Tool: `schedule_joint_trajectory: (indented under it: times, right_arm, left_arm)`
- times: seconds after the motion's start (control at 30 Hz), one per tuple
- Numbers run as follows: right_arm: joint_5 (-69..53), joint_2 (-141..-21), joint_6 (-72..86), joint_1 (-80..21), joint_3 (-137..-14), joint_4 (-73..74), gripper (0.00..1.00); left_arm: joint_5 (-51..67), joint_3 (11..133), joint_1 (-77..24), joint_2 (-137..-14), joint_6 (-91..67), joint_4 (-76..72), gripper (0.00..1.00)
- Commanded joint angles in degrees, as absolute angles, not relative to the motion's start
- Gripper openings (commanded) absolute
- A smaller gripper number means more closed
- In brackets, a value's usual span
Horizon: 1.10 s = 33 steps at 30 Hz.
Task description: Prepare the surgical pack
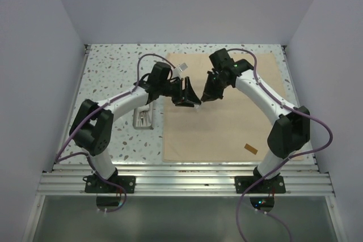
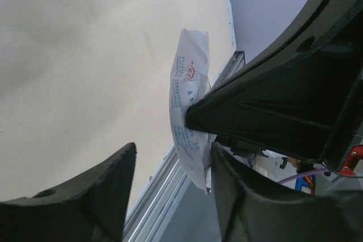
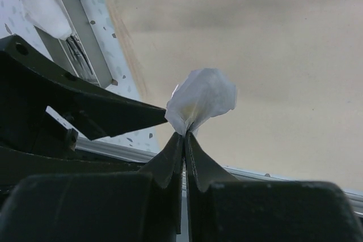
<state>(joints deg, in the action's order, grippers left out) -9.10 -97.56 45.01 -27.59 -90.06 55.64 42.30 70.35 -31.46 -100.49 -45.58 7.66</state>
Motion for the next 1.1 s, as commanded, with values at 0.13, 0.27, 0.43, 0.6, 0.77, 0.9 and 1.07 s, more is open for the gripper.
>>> schedule_joint_trajectory:
  times: [0.13, 0.27, 0.43, 0.6, 0.77, 0.9, 1.07]
  right_arm:
    - [-11.25, -97.03, 44.83, -28.04, -92.11, 54.76, 0.1]
    - [-10.12, -97.9, 42.99, -27.86, -93.51, 56.76, 0.3]
    - [-4.4, -99.05, 38.33, -25.93, -98.17, 62.13, 0.54]
    - [-4.39, -96.77, 36.04, -20.66, -93.8, 62.32, 0.63]
    - [-5.19, -94.84, 35.07, -18.02, -89.04, 61.88, 0.64]
    - [-5.01, -93.78, 34.8, -17.84, -87.28, 62.23, 0.64]
    - [-4.57, -93.43, 34.89, -17.58, -87.01, 62.75, 0.64]
  left_arm:
    - [44.56, 66.97, -31.64, -97.83, -48.08, 2.72, 0.24]
    - [41.85, 66.18, -30.94, -96.25, -45.01, 6.76, 0.0]
    - [35.69, 62.76, -24.8, -90.54, -39.56, 15.54, 0.0]
    - [31.39, 56.87, -14.69, -84.47, -36.22, 20.98, 0.0]
    - [29.27, 53.0, -6.16, -82.53, -32.08, 23.56, 0.0]
    - [29.36, 51.07, -3.61, -83.14, -31.73, 23.12, 0.0]
    - [29.53, 49.31, -2.9, -84.72, -32.61, 22.68, 0.0]
